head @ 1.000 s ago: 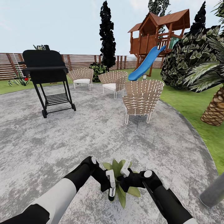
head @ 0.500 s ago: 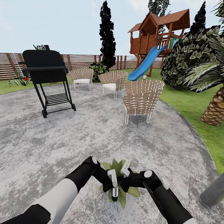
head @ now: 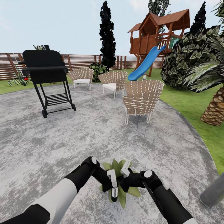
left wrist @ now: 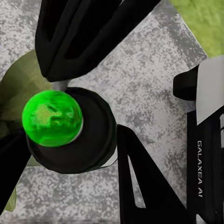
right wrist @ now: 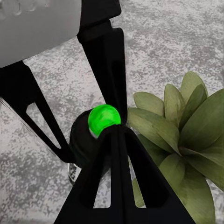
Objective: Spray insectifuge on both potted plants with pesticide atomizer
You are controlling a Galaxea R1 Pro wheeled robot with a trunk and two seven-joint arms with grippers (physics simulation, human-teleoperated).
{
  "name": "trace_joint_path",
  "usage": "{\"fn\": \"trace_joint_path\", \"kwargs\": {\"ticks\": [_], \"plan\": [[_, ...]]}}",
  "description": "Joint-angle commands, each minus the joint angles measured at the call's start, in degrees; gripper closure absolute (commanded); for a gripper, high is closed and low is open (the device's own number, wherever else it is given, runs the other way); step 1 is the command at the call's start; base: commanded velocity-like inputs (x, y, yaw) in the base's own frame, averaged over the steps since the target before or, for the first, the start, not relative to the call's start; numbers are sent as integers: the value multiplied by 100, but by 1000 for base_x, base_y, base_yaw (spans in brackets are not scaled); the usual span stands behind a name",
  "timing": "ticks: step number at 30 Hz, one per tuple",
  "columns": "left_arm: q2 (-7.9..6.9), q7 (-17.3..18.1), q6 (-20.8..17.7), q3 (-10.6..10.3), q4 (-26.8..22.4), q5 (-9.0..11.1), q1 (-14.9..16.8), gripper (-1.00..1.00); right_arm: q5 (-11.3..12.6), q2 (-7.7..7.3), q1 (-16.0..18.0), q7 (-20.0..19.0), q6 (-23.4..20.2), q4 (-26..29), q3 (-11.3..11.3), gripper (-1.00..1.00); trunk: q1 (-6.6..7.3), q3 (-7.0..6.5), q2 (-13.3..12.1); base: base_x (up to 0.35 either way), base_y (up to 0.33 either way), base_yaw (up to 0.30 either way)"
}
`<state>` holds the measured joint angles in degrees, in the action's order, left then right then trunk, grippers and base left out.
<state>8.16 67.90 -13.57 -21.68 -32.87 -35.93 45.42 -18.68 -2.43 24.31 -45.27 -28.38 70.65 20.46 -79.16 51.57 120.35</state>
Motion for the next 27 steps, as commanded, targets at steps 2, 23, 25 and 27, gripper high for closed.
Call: {"fn": "trace_joint_path", "kwargs": {"ticks": [2, 23, 25, 27], "plan": [[-32, 23, -59, -20, 35, -48, 2, 100, -39, -3, 4, -26, -19, 10, 5, 100, 1, 5, 2, 0, 0, 0], [-1225, -3146, -154, 1483, 298, 1048, -253, 100, 4, -3, -119, 2008, 3373, -1791, -4098, -100, 1, 5, 2, 0, 0, 0], [-1225, -3385, -155, 1506, 300, 1341, -253, 100, -1, -9, -125, 2035, 3636, -1989, -4387, -100, 1, 5, 2, 0, 0, 0], [-1225, -3470, -158, 1514, 300, 1471, -253, 100, -9, -11, -129, 2038, 3800, -2126, -4491, -100, 1, 5, 2, 0, 0, 0]]}}
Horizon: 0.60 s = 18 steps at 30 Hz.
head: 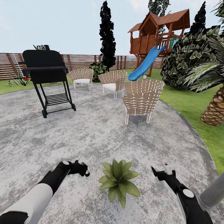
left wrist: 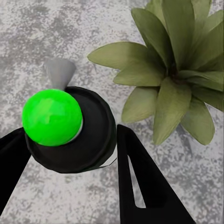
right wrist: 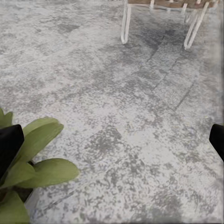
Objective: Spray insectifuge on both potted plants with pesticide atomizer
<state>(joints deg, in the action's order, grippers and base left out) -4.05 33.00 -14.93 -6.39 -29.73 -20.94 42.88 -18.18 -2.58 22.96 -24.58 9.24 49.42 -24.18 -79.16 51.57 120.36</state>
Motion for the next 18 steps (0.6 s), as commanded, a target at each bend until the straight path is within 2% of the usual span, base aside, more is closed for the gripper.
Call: {"fn": "trace_joint_path", "kwargs": {"ticks": [1, 6, 10, 12, 14, 16, 18], "plan": [[-5, 5, -24, -14, -14, -4, 1, 100, -61, 4, -2, -31, 98, -35, -46, -100, 1, 5, 2, 0, 0, 0], [-3, -29, -179, 13, -14, 39, 1, 100, -70, 3, -235, -30, 264, -123, -76, -100, 1, 5, 2, 0, 0, 0], [10, -30, -790, 331, -22, 38, 1, 100, -80, 3, -430, -26, 337, -457, -78, -100, 1, 5, 2, 0, 0, 0], [33, -30, -1061, 367, -31, 31, 5, 100, -80, 2, -498, -18, 407, -672, -78, -100, 1, 5, 2, 0, 0, 0], [90, -26, -1527, 372, -77, 24, 25, 100, -76, -3, -598, 73, 678, -966, -87, -100, 1, 5, 2, 0, 0, 0], [127, -19, -2138, 368, -121, 31, 64, 100, -73, -5, -683, 425, 1131, -1359, -94, -100, 1, 5, 2, 0, 0, 0], [139, -15, -2417, 356, -128, 33, 87, 100, -69, -12, -707, 684, 1315, -1637, -95, -100, 1, 5, 2, 0, 0, 0]]}}
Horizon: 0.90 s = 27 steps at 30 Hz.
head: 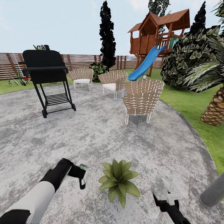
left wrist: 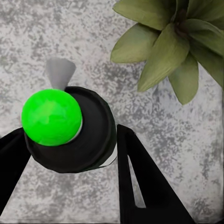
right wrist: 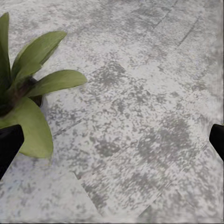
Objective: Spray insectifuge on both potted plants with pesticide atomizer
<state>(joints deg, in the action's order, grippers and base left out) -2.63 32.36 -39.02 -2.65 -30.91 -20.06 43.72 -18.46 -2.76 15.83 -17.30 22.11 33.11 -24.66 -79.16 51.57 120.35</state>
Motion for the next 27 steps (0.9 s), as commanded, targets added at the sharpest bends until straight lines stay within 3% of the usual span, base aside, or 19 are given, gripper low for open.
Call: {"fn": "trace_joint_path", "kwargs": {"ticks": [1, 3, 6, 8, 10, 13, 22, 27], "plan": [[11, 50, -138, -21, -11, -56, 16, 100, -38, -18, -1, 63, 93, -184, -47, -100, 1, 5, 2, 0, 0, 0], [34, 51, -306, -24, -11, -60, 30, 100, -36, -42, -6, 129, 140, -359, -47, -100, 1, 5, 2, 0, 0, 0], [66, 54, -966, -38, -21, -61, 31, 100, -35, -64, -8, 181, 174, -489, -48, -100, 1, 5, 2, 0, 0, 0], [94, 52, -1168, -47, -21, -73, 13, 100, -35, -64, -9, 288, 178, -507, -48, -100, 1, 5, 2, 0, 0, 0], [101, 54, -1250, -56, -20, -82, -36, 100, -35, -66, -10, 580, 179, -566, -48, -100, 1, 5, 2, 0, 0, 0], [94, 59, -1273, -82, -13, -96, -60, 100, -27, -65, -10, 718, 179, -746, -46, -100, 1, 5, 2, 0, 0, 0], [97, 59, -1295, -78, 62, -103, -57, 100, -19, -45, -9, 754, 174, -807, -45, -100, 1, 5, 2, 0, 0, -4], [103, 60, -1351, -74, 76, -95, -57, 100, -17, -32, -10, 755, 171, -839, -47, -100, 1, 5, 2, 0, 0, -240]]}}
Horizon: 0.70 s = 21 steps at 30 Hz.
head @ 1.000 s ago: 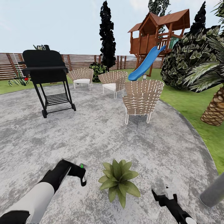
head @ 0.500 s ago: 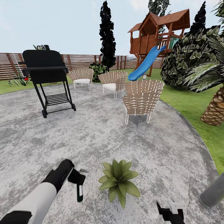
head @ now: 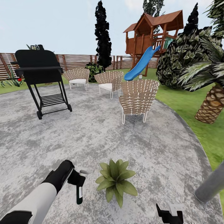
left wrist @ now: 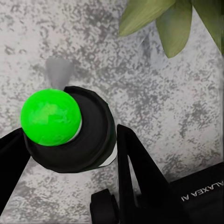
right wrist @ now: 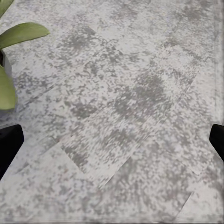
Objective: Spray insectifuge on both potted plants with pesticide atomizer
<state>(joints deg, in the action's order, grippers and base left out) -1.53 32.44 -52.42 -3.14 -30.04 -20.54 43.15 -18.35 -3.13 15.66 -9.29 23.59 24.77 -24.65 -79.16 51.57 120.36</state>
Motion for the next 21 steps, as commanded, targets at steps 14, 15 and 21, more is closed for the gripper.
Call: {"fn": "trace_joint_path", "kwargs": {"ticks": [14, 15, 21], "plan": [[135, 60, -511, -485, -11, -127, 92, 100, -28, 14, 7, -46, 23, -8, -58, -100, 1, 5, 2, 0, 0, -296], [142, 61, -517, -532, -9, -123, 83, 100, -28, 14, 7, -46, 23, -9, -55, -100, 1, 5, 2, 0, -15, -250], [116, 61, -524, -613, 6, -117, 6, 100, -28, 23, 8, -46, 23, -21, -49, -100, 1, 5, 2, 0, -174, -105]]}}
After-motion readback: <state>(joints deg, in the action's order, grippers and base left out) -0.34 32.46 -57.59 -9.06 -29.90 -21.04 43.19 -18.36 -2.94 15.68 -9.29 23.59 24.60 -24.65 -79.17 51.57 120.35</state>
